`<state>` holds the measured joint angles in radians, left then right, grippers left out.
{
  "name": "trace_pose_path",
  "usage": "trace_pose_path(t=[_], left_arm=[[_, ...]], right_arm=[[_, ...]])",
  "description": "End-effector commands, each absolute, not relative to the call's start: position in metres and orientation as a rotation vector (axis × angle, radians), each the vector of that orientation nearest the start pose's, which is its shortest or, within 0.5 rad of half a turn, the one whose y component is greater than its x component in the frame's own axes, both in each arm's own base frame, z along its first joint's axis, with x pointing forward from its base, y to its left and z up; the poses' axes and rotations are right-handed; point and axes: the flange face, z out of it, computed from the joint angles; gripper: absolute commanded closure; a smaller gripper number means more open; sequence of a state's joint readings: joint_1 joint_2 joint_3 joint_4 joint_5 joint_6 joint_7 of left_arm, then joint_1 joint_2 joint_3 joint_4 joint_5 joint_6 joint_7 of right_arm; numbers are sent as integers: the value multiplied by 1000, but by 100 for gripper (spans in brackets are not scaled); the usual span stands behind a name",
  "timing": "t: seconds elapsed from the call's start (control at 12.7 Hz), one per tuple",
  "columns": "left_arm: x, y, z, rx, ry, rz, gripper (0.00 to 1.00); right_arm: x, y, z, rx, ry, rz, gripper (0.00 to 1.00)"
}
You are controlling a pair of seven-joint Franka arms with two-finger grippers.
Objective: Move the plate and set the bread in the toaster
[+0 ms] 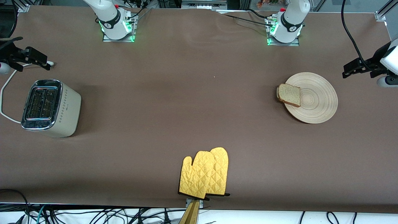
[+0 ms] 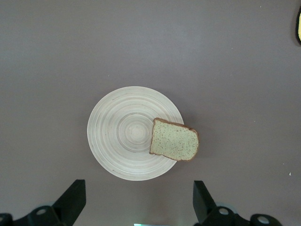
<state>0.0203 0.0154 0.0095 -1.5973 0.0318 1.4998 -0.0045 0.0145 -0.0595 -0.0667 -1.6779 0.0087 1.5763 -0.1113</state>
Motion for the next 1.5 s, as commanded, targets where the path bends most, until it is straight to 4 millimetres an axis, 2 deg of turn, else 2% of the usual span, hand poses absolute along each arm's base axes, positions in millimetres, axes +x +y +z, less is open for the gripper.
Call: trace_pose_path(t=[0.0,0.71,1.1,1.18,1.34,1.42], left_arm=[[551,20,601,-3084,-16,165,0],[550,15,600,-3088,-2,177,0],[553,18,591,-3085,14,187,0],[558,26,582,-3087,15,200,0],[572,71,557,-3112,67,233,0],[578,100,545,-3122,102,219,0]], right_arm=[[534,-29,611,-3121,-84,87,0],[534,-30,611,-3122,-82,87,0],[534,-30,611,-3122,-84,87,0],[534,-30,611,-3122,-84,87,0],[534,-30,611,-3122,-84,87,0],[534,-30,611,-3122,-84,87,0]])
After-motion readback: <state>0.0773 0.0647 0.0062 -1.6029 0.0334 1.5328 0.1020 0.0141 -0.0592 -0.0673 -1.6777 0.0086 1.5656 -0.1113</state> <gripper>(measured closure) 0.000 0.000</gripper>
